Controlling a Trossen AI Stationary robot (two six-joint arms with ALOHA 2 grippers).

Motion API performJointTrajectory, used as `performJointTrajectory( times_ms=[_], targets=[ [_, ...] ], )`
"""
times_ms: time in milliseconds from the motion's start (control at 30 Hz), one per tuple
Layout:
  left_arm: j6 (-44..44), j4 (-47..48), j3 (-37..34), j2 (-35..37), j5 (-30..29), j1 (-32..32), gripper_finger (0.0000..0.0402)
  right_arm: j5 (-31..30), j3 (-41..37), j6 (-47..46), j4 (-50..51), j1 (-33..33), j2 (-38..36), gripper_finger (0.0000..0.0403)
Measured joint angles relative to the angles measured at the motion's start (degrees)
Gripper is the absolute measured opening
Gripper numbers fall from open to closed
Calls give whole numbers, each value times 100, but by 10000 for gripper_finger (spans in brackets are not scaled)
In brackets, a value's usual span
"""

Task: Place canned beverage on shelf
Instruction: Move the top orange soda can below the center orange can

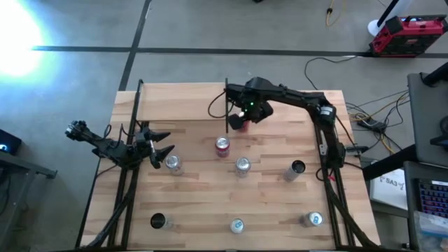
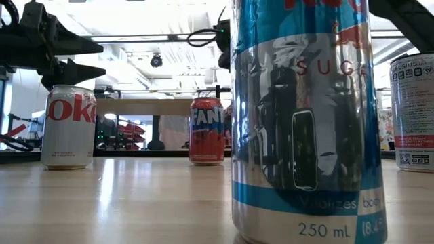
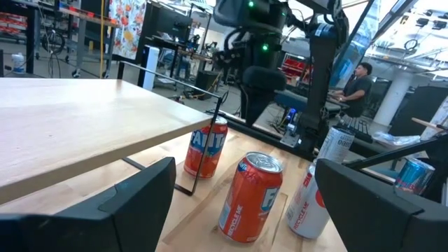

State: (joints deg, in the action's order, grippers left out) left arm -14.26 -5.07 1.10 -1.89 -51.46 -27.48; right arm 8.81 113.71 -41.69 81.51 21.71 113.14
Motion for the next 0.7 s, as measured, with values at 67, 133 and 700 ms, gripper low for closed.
performJointTrajectory(
  times_ms=[67, 133, 700],
  targets=[
    [0, -1, 0, 0, 0, -1, 327, -112, -127, 121, -282, 15, -48, 327],
    [0, 1, 0, 0, 0, 0, 327, -158, -179, 264, -390, 39, -48, 327],
    [0, 1, 0, 0, 0, -1, 327, -671, -239, 2886, -789, 168, 88, 327]
  ],
)
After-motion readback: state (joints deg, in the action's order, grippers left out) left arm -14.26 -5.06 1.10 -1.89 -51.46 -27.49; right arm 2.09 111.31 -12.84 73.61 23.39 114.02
